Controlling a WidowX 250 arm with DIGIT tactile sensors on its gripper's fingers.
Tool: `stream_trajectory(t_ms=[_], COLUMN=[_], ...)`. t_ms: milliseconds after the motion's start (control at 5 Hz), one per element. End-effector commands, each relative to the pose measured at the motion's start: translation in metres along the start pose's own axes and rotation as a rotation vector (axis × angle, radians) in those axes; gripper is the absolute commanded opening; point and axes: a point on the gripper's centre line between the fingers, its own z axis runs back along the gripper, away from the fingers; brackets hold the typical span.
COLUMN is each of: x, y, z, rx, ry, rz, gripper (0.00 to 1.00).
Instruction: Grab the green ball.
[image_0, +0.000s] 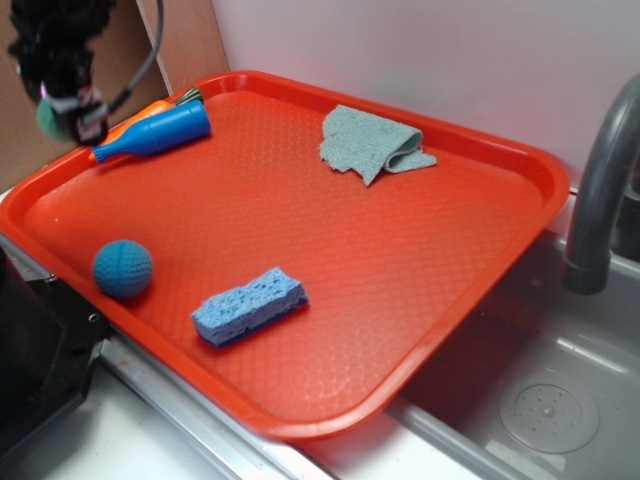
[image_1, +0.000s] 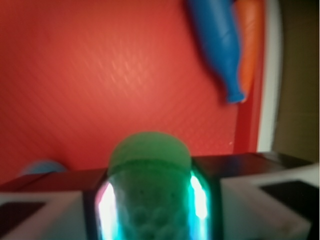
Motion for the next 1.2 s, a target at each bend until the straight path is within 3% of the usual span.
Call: stream_trajectory(t_ms=[0, 200, 400, 600, 800, 1000], x=[0.03, 0.045, 0.053, 0.058, 0.065, 0.068], y=[-0.009, -0.014, -0.026, -0.036, -0.044, -0.054], z=[0.068, 0.056, 0.045, 0.035, 0.032, 0.026], rx=[-0.147, -0.237, -0.23, -0.182, -0.148, -0.117], ry=[-0.059, -0.03, -0.026, -0.017, -0.069, 0.006], rz=[0.292, 0.461, 0.592, 0.585, 0.534, 0.296], gripper=[0.0, 0.0, 0.0, 0.0, 0.0, 0.0])
